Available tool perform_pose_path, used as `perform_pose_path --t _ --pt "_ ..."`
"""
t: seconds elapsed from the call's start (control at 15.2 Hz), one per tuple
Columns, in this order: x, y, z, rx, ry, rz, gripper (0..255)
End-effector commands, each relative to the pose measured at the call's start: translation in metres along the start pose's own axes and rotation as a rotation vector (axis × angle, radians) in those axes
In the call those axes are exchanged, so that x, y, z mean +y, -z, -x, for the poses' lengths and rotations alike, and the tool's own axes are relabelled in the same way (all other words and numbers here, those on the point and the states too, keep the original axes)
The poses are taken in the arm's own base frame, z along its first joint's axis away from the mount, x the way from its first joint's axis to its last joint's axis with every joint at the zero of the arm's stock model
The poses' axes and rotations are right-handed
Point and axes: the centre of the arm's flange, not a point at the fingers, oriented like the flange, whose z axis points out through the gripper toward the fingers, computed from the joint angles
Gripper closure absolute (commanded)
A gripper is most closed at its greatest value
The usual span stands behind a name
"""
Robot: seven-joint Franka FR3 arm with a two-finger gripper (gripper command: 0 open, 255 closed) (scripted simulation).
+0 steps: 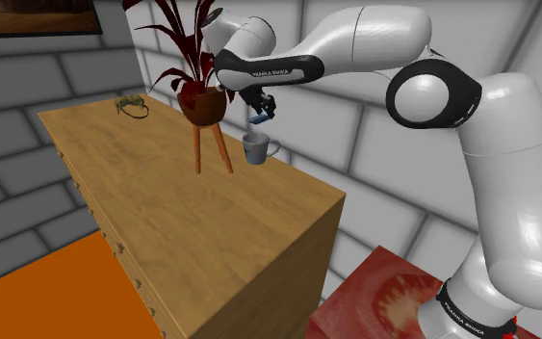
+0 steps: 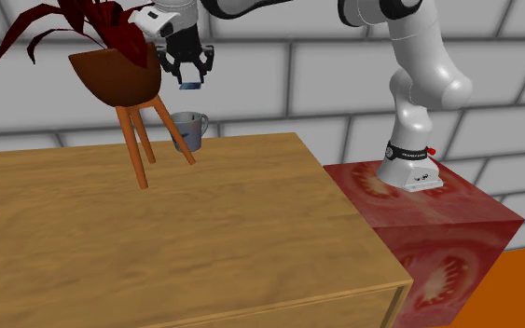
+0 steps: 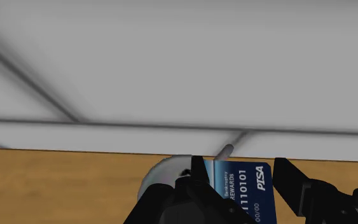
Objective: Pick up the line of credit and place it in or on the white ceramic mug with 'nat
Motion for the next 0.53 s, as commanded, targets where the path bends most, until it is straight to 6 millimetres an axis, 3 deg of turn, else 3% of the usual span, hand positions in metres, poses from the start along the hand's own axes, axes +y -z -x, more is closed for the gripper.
perform_pose_path --t 0.0,0.07,0.46 --pt "0.014 -0.011 0.019 -0.001 0.001 0.001 255" --pt "0.018 -0.015 0.025 -0.001 0.001 0.001 255" --pt "0.018 -0.041 0.008 -0.001 0.001 0.001 255"
